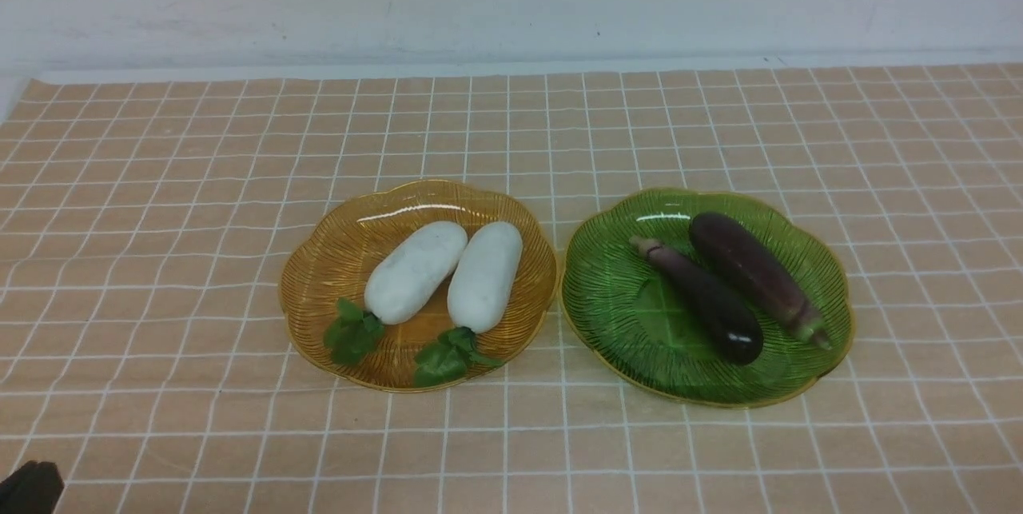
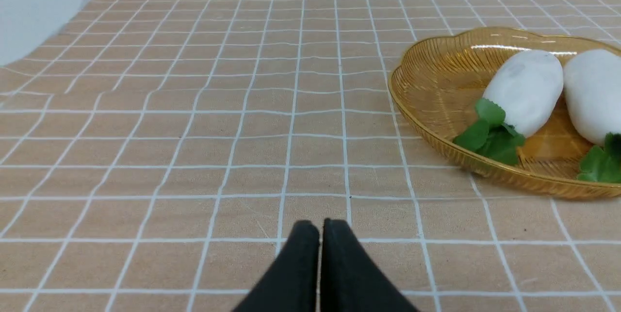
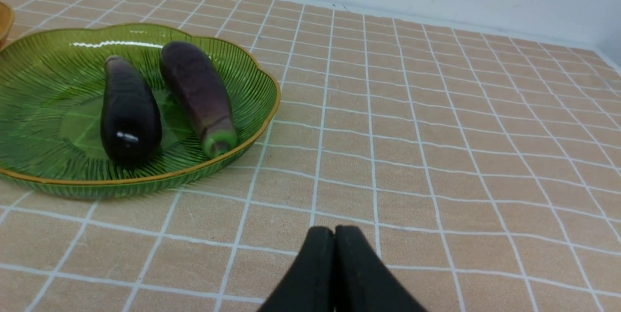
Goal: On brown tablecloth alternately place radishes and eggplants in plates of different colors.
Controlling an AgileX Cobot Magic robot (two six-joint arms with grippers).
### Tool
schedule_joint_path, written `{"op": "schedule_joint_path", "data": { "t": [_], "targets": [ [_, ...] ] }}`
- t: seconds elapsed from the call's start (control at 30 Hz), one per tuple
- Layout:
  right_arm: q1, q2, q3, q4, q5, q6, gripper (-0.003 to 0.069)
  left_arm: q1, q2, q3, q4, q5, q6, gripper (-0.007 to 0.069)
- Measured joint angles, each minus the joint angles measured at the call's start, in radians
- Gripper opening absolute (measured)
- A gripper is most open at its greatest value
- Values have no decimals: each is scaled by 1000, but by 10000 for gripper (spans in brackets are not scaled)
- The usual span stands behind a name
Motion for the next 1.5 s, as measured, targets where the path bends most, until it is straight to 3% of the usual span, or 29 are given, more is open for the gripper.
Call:
{"op": "schedule_joint_path", "data": {
  "t": [0.33,0.63,1.5],
  "targets": [
    [-2,0,0,0,0,0,-15,-123,-1,2,10,76,8,-3],
    [-4,0,0,0,0,0,-15,-76,-1,2,11,76,9,-3],
    [-4,0,0,0,0,0,-15,-74,-1,2,10,77,9,-3]
  ]
}}
